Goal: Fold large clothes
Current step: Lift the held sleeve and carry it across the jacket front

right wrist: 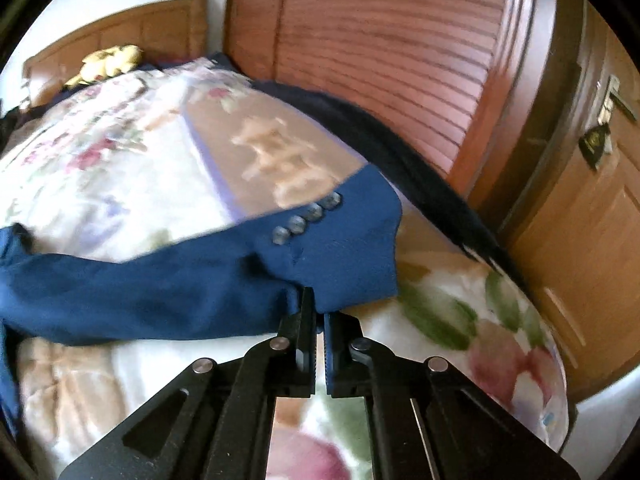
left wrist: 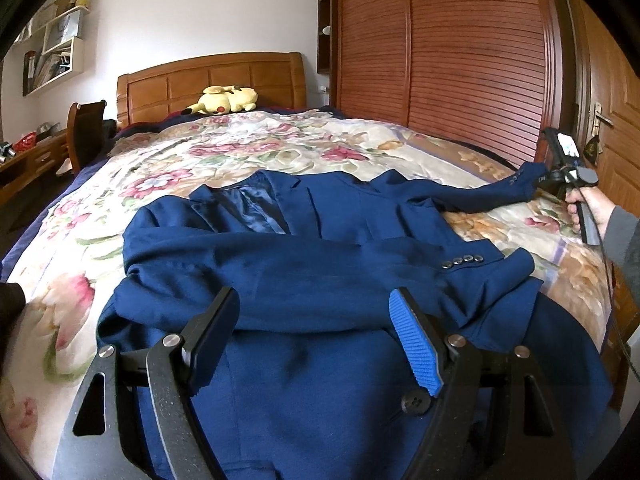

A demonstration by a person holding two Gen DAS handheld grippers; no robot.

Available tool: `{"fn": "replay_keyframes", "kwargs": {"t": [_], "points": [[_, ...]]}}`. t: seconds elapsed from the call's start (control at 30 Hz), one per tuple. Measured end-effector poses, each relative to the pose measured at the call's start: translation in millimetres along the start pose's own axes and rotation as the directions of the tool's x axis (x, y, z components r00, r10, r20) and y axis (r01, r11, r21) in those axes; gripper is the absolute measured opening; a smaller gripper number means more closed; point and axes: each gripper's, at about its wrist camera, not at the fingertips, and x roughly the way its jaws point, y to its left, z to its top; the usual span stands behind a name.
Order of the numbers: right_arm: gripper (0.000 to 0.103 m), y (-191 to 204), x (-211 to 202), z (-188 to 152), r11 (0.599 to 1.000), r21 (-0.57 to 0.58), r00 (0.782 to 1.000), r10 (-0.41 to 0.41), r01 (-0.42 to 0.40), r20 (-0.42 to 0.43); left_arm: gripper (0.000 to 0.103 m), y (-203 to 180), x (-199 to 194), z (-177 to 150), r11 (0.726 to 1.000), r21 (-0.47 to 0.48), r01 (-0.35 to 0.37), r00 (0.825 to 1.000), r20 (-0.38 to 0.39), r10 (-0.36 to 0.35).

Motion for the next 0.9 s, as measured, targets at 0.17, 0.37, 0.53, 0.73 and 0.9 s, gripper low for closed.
{"fn": "replay_keyframes", "kwargs": {"t": [0.17, 0.37, 0.53, 0.73, 0.9], "points": [[0.002, 30.5, -47.8, 2.3, 0.994, -0.077, 0.994, 0.084, -0.078, 0.076, 0.078, 8.9, -10.3, 0.6, 1.0, -0.01, -0.02, 1.0, 0.014, 0.02], [0.002, 83.1, -105.7, -13.3, 0.965, -0.217, 0.974, 0.18, -0.148, 0.137, 0.078, 21.5, -19.4, 0.3, 0.999, -0.02, -0.044, 0.999, 0.025, 0.045], [0.002, 132.1, -152.0, -41.9, 0.926, -0.335, 0.948, 0.248, -0.172, 0.199, 0.078, 31.5, -24.6, -0.7, 0.998, -0.031, -0.063, 0.998, 0.026, 0.064], [0.002, 174.6, -194.9, -79.9, 0.885, -0.41, 0.914, 0.334, -0.219, 0.231, 0.078, 42.8, -28.4, -3.2, 0.996, -0.045, -0.081, 0.996, 0.025, 0.082], [0.002, 181.1, -209.6, -94.5, 0.857, -0.452, 0.895, 0.382, -0.249, 0.231, 0.078, 47.8, -31.6, -4.4, 0.994, -0.055, -0.092, 0.995, 0.03, 0.094]]}}
